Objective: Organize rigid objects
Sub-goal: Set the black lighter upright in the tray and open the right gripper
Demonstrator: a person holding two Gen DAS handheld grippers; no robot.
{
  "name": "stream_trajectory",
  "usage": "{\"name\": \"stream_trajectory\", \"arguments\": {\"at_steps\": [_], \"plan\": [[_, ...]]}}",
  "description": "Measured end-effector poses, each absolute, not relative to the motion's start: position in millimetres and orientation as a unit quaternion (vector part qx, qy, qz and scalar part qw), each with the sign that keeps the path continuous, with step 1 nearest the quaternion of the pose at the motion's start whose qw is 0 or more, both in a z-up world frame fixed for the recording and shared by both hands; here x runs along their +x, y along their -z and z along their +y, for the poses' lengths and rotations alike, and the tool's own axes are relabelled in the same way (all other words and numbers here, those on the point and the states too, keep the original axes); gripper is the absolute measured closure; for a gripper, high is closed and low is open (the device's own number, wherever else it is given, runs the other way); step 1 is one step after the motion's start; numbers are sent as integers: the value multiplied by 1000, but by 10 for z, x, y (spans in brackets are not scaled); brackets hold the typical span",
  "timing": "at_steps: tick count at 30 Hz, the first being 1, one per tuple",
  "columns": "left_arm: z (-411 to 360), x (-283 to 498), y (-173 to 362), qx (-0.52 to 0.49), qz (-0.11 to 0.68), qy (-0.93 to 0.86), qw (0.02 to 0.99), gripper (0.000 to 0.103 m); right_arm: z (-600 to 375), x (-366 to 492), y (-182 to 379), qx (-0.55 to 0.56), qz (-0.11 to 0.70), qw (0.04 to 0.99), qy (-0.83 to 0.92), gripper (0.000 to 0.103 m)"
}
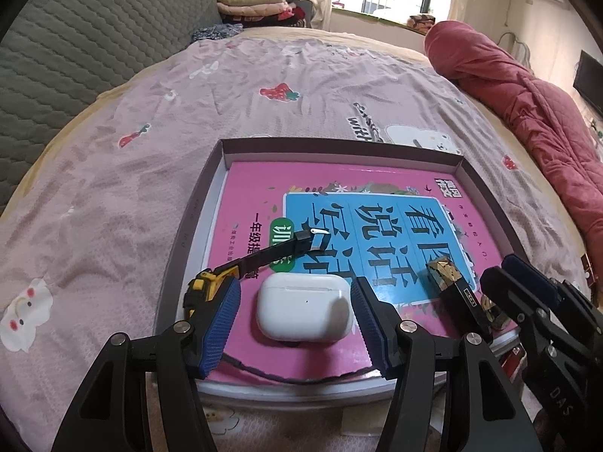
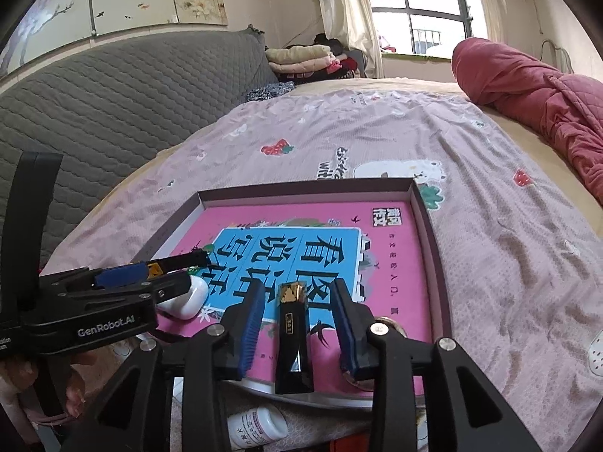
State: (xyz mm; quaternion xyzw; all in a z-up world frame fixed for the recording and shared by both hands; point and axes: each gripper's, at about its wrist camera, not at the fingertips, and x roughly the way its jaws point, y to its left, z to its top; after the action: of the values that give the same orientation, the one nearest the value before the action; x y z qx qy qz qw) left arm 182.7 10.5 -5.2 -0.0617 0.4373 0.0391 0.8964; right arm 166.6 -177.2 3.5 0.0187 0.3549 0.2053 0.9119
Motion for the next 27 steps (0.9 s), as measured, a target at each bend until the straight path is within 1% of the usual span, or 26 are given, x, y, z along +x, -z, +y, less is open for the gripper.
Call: {"name": "stream_trajectory", "arguments": {"at_steps": [5,9,17,27], "plan": [[107,1753,-18,-68,433,-37,898,40,-1801,1652,-79,16,346,916,-203,64],[87,1695,-94,-69,428,-35,900,34,-1832,1636,-137,13,336,920,-200,61],[51,1547,-205,-73,421,-31,904,34,-1946,1606,-294,12,308,931,-197,56],[70,1393,-345,-75,412,-31,908,33,-1985,1442,-433,-13,281,939,-199,56]]}}
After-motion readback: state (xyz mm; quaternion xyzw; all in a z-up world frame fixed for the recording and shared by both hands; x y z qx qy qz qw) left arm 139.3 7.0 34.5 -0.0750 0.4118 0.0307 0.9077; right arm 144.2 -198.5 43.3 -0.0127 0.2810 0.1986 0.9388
